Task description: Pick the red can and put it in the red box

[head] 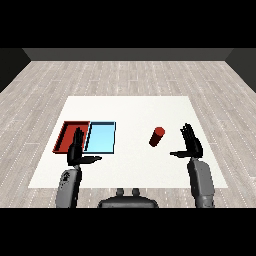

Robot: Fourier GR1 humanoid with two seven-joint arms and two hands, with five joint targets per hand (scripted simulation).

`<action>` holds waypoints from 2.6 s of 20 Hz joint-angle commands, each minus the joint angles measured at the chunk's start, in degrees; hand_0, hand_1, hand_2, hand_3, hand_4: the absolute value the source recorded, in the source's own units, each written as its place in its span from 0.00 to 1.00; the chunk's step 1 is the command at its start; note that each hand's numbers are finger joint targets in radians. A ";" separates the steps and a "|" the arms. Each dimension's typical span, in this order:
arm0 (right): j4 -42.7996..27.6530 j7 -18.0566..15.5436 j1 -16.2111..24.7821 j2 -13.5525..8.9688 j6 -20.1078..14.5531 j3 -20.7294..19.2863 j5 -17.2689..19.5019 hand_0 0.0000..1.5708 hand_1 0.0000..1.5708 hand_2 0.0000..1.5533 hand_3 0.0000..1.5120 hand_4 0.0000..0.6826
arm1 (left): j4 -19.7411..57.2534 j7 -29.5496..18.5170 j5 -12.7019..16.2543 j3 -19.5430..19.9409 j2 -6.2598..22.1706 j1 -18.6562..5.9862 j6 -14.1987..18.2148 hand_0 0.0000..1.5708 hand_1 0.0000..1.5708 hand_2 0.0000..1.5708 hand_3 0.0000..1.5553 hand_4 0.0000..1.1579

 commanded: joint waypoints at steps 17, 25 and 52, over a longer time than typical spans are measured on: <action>16.06 -7.28 -9.85 -0.62 0.47 -1.29 1.06 0.00 0.00 0.00 0.00 0.00 | 1.32 -2.17 0.48 -0.06 -0.78 -2.05 0.74 0.00 0.00 0.00 0.00 0.00; 23.84 -9.07 -13.23 -0.30 0.79 -0.93 1.49 0.00 0.00 0.00 0.00 0.00 | -2.84 -1.95 3.65 1.66 2.18 3.95 -3.70 0.00 0.00 0.00 0.00 0.00; 46.20 -20.89 -21.63 4.50 -0.31 -0.36 1.17 0.00 0.00 0.00 0.00 0.00 | -2.61 -2.93 2.18 -1.21 -1.01 2.00 -0.65 0.00 0.00 0.00 0.00 0.00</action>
